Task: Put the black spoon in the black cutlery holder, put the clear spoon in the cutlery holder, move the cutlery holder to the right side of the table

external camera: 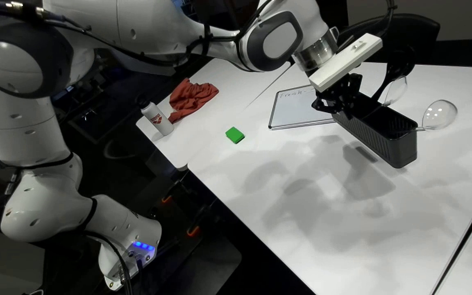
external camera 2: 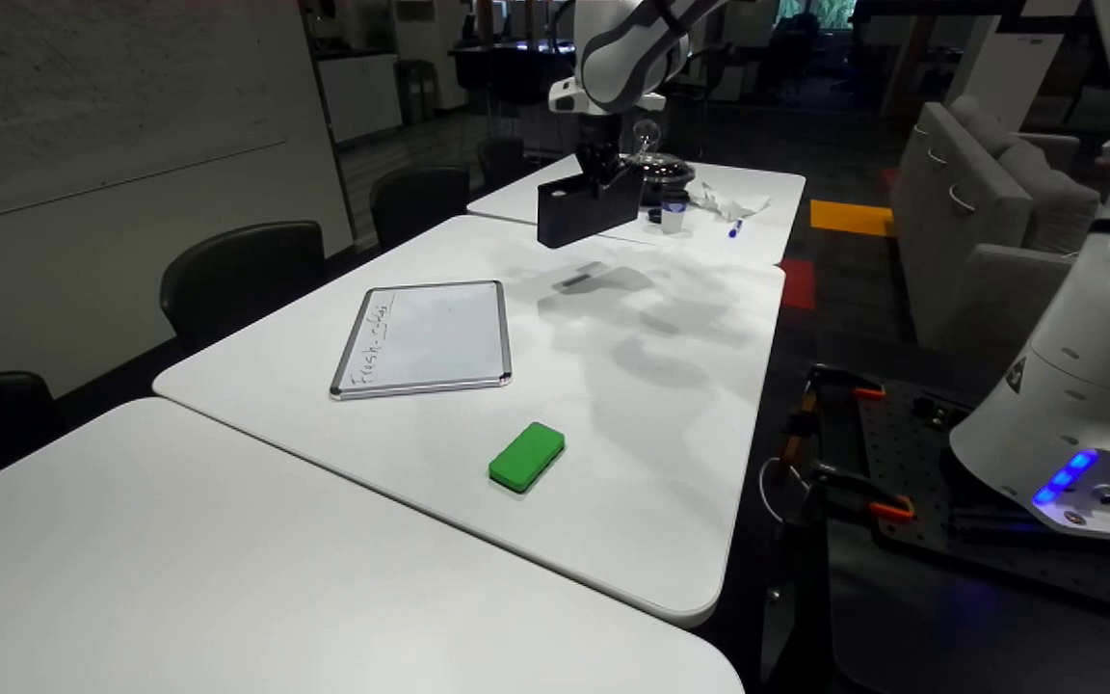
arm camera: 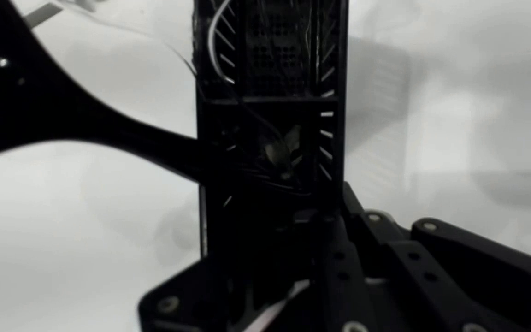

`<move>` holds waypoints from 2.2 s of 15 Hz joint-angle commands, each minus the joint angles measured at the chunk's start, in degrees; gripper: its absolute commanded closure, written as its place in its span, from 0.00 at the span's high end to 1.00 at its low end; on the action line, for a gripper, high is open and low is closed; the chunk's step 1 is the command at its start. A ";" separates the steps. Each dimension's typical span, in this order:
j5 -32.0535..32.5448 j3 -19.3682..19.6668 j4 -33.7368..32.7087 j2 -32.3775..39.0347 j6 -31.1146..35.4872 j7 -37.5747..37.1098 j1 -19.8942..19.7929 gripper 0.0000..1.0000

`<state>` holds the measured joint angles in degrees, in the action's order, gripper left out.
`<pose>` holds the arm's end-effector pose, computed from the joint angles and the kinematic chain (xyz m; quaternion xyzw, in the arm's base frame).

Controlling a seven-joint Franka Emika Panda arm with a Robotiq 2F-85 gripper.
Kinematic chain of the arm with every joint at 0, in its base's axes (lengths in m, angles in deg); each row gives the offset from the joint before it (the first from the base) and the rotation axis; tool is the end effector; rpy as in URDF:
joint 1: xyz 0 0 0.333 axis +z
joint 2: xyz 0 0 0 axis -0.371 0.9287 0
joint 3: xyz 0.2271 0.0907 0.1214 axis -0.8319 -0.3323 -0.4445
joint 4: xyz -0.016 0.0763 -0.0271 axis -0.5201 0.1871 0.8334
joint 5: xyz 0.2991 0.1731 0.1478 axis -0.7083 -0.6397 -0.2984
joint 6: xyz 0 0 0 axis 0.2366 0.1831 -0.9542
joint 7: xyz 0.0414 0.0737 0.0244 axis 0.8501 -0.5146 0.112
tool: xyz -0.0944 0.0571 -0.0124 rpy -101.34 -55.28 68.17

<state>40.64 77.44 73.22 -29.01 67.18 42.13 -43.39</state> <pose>0.5806 -0.3309 0.2576 0.8463 0.5100 -0.0498 0.1458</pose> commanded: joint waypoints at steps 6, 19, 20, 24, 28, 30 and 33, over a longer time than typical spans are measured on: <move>-8.54 -3.12 -21.36 14.72 -5.85 0.38 -6.35 0.01; -7.81 -0.90 -35.53 27.13 -14.55 -8.88 -6.56 0.01; -7.56 -0.72 -36.40 27.61 -15.11 -9.69 -6.39 0.01; -5.37 0.64 -38.56 29.22 -16.39 -13.35 -4.96 0.01; -3.83 2.56 -38.77 29.85 -16.70 -16.43 -3.06 0.30; -3.18 3.27 -39.01 30.03 -16.90 -17.51 -2.29 0.37; -2.72 4.13 -38.68 29.58 -16.97 -18.29 -1.35 0.62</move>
<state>36.74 80.00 36.49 0.16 52.61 26.07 -46.11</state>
